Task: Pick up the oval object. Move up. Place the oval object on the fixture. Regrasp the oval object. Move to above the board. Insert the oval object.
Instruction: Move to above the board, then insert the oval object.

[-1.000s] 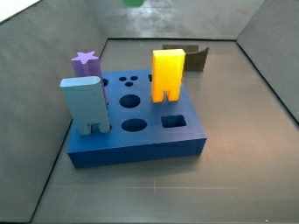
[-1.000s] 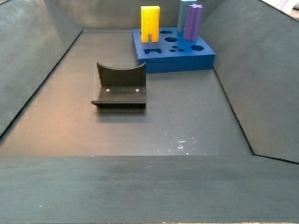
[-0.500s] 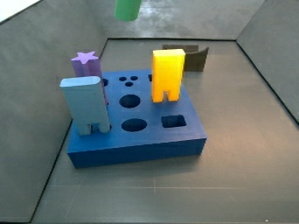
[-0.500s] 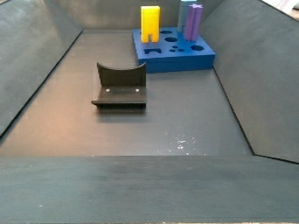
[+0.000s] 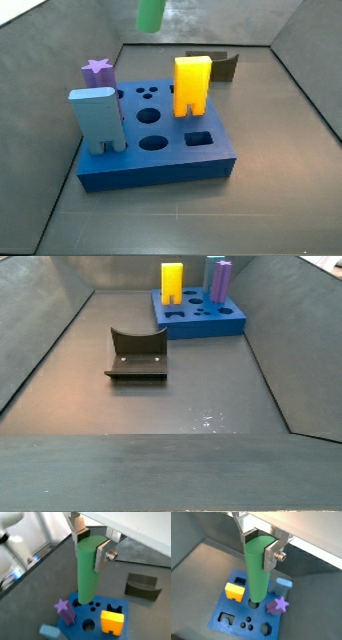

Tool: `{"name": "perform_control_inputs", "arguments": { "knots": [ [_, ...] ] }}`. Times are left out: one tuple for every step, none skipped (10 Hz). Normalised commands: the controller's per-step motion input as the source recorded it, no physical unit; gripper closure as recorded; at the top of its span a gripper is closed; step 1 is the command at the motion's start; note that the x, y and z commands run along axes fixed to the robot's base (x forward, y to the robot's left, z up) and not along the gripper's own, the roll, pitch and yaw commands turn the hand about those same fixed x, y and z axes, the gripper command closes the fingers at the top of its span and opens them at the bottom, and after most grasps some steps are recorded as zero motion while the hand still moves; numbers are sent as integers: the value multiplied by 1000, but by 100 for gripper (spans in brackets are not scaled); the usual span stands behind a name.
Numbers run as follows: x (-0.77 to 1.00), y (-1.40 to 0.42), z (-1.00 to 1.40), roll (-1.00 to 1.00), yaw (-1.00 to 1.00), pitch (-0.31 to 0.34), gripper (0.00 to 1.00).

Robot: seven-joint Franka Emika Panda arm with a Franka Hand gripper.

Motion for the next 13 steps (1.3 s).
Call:
{"name": "perform_control_inputs", "arguments": {
  "knots": [
    [-60, 13, -8, -171, 1000, -479, 100],
    [-59, 12, -7, -156, 1000, -508, 100],
    [-54, 15, -5, -82, 678, -400, 100],
    [-43, 12, -7, -41, 381, -263, 100],
    [-31, 9, -3, -26, 228, -177, 100],
    [-57, 0, -14, 0, 0, 0, 100],
    [0, 0, -40, 3, 0, 51, 100],
    [20, 26, -57, 0, 49, -3, 100],
    [106, -237, -137, 0, -397, 0, 100],
    [137, -294, -186, 0, -780, 0, 100],
    [0, -271, -163, 0, -900, 0, 100],
    [0, -266, -174, 0, -909, 0, 100],
    [0, -266, -183, 0, -909, 0, 100]
  ]
}}
